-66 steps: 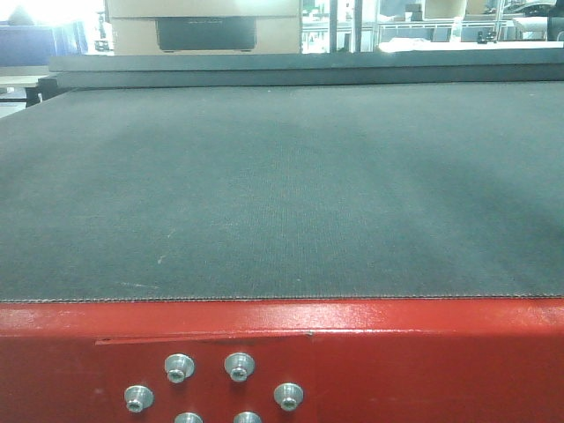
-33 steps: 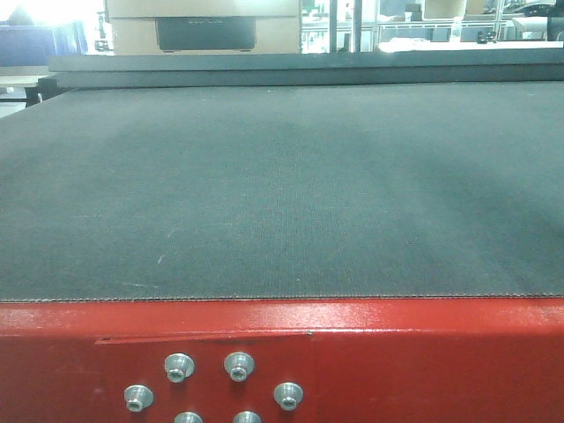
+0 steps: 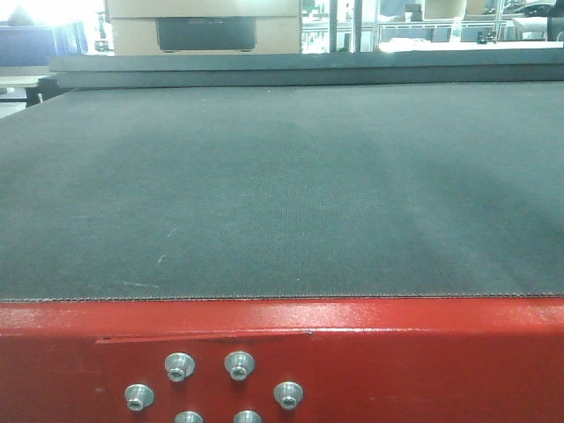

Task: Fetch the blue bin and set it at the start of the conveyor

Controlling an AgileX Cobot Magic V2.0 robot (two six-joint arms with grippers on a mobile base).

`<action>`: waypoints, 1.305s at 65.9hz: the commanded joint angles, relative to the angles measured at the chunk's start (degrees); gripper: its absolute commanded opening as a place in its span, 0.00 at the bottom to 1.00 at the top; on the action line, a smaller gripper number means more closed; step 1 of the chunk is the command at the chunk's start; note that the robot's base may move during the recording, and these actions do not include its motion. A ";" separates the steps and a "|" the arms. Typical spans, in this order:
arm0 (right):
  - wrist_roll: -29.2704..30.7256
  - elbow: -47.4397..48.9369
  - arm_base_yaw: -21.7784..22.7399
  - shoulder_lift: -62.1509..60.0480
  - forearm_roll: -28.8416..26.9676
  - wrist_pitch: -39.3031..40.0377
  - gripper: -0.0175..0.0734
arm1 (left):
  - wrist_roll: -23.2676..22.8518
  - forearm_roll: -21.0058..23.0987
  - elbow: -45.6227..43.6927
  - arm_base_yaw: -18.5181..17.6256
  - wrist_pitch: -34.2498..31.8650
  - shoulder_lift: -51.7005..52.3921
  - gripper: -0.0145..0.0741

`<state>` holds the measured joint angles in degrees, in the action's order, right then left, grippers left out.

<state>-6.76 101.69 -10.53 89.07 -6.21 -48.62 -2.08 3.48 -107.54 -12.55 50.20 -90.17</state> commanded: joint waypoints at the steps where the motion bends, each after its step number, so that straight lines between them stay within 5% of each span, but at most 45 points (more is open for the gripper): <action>1: 1.21 -1.71 0.57 -0.40 2.88 -2.69 0.03 | -0.02 1.11 2.49 0.22 2.06 0.87 0.04; 21: 1.21 -11.77 0.70 6.47 2.98 1.28 0.03 | -0.02 0.97 21.43 0.22 -7.29 -2.91 0.04; 40: 1.21 -12.04 0.70 14.98 3.09 3.73 0.03 | -0.02 0.37 23.51 0.22 -10.31 -10.42 0.04; 46: 1.21 -12.04 0.70 16.21 3.09 3.73 0.12 | -0.02 0.26 23.51 0.22 -10.41 -11.59 0.07; 50: 1.21 -12.04 0.70 16.47 3.09 3.23 0.31 | -0.02 0.26 23.51 0.22 -10.07 -11.74 0.19; 58: 1.21 -12.04 0.70 16.20 3.19 3.16 0.71 | -0.02 0.26 23.39 0.22 -10.17 -11.50 0.58; 64: 1.21 -11.67 0.78 15.45 3.19 2.74 0.82 | -0.02 0.26 23.28 0.22 -9.54 -10.70 0.87; 76: 1.21 -11.04 1.09 10.54 3.44 2.42 0.74 | -0.02 -0.72 23.20 0.22 -6.68 -5.70 0.73; 86: 1.21 -11.04 3.39 5.49 3.44 0.61 0.55 | -0.02 -2.86 23.20 1.27 -3.13 -0.23 0.58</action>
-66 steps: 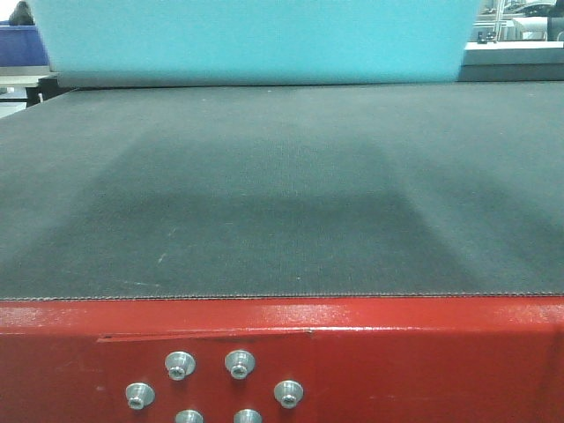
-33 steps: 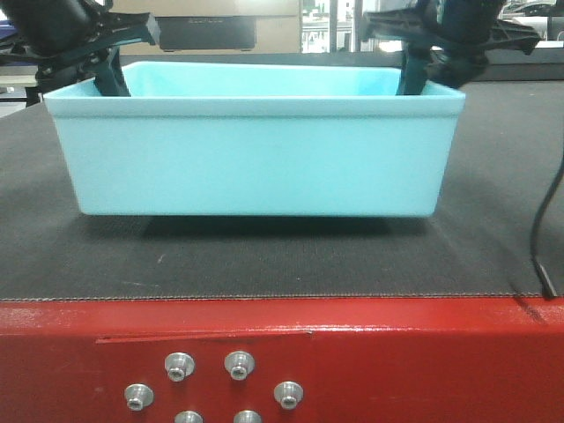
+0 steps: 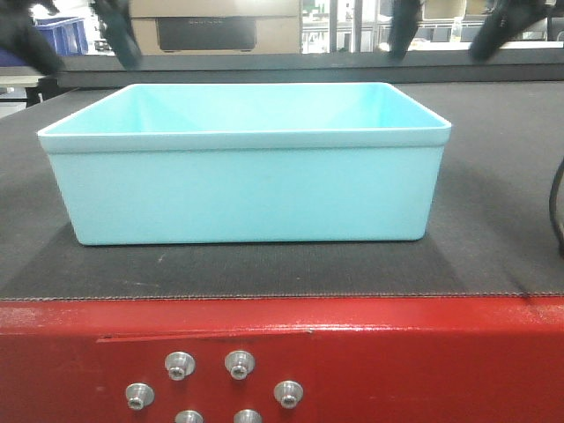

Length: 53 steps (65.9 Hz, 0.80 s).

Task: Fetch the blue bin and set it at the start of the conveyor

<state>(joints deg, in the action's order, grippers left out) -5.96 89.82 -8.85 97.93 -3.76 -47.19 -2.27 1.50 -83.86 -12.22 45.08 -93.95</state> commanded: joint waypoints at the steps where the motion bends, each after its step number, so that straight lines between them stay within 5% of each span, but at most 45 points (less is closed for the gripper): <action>1: 0.41 0.83 2.05 -4.07 0.99 -1.22 0.53 | 0.16 -0.88 -0.48 1.23 2.49 4.03 0.55; 18: 0.41 -4.73 8.80 -11.74 3.76 -1.68 0.01 | 2.73 -0.76 4.78 9.06 3.73 12.52 0.05; 31: 0.41 -16.66 10.45 -17.77 7.14 2.30 0.01 | 3.73 -0.76 15.30 13.83 -1.86 18.94 0.04; 53: 0.41 -43.02 10.45 -28.87 7.48 18.01 0.01 | 3.73 -1.93 42.54 14.25 -19.87 34.70 0.04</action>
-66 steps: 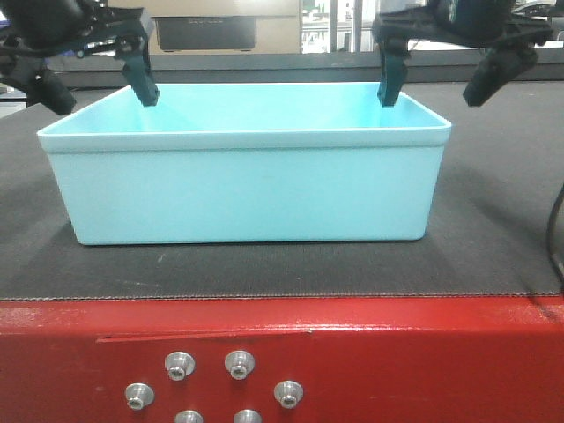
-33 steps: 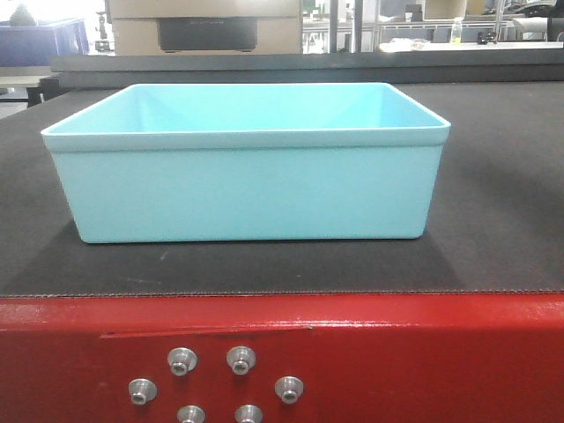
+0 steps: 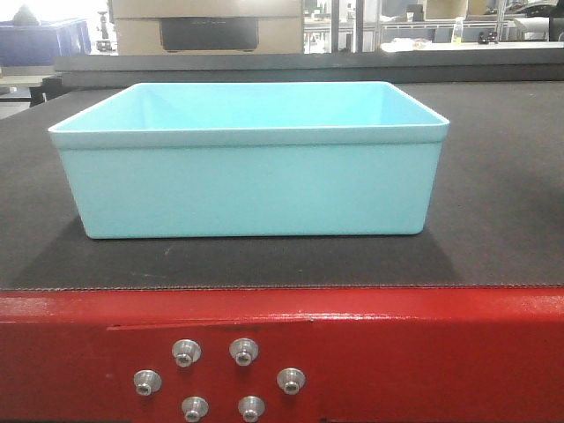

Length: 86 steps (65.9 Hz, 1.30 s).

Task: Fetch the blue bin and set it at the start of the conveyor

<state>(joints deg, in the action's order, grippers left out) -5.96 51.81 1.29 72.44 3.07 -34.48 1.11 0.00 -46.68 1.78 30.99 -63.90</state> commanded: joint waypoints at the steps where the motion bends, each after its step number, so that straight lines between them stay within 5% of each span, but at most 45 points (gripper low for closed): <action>1: 0.41 -5.44 0.31 -3.94 0.65 5.89 0.01 | 0.35 -0.43 7.04 0.26 -6.55 5.52 0.04; 17: 0.41 -17.82 0.21 -16.80 0.65 15.19 0.01 | 0.35 -0.75 18.58 0.26 -12.46 20.14 0.04; 50: 0.41 -24.05 0.21 -50.67 1.15 22.32 0.01 | 0.35 -0.75 19.29 0.26 -12.98 40.88 0.04; 86: 0.41 -24.05 0.21 -53.73 1.15 22.55 0.01 | 0.35 -0.75 19.29 0.26 -13.46 43.56 0.04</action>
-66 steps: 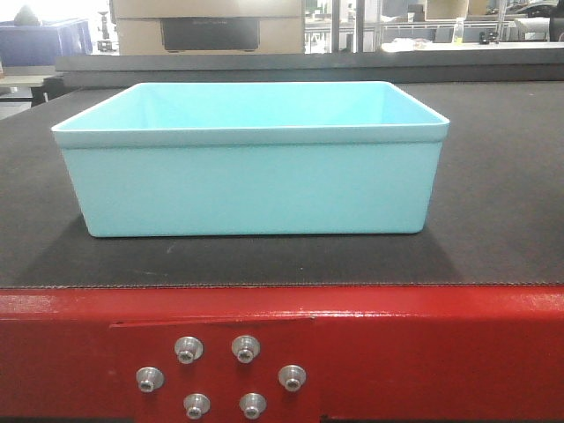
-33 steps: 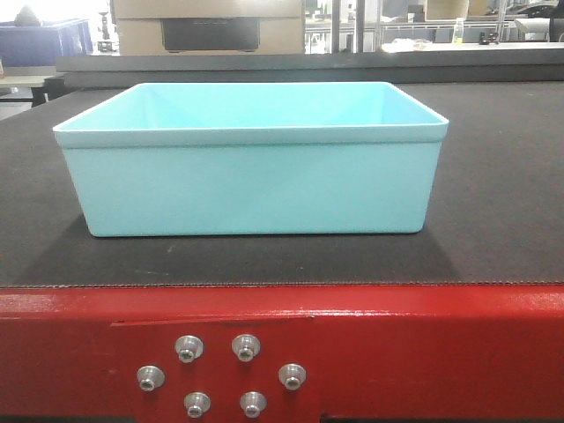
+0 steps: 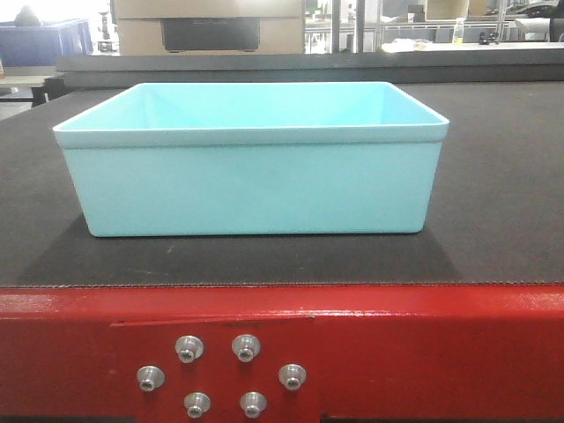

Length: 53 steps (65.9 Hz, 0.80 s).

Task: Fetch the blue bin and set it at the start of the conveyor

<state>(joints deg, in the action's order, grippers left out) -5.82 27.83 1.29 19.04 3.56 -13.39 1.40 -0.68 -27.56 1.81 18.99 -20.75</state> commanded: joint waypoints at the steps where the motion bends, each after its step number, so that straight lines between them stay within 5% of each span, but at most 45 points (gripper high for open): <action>1: 0.27 -0.07 0.21 -0.32 0.67 1.46 0.01 | 0.06 -0.06 0.17 0.22 -1.46 0.40 0.04; 30: 0.27 -0.07 0.21 -0.32 0.67 1.46 0.01 | 0.06 -0.06 2.04 0.22 -2.07 3.91 0.04; 53: 0.27 -0.07 0.21 -0.32 0.67 1.46 0.01 | 0.06 -0.06 21.12 0.22 -8.50 20.75 0.04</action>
<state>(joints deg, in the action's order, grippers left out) -5.82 27.83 1.29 19.04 3.56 -13.39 1.49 -0.68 -10.60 1.81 15.04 -0.76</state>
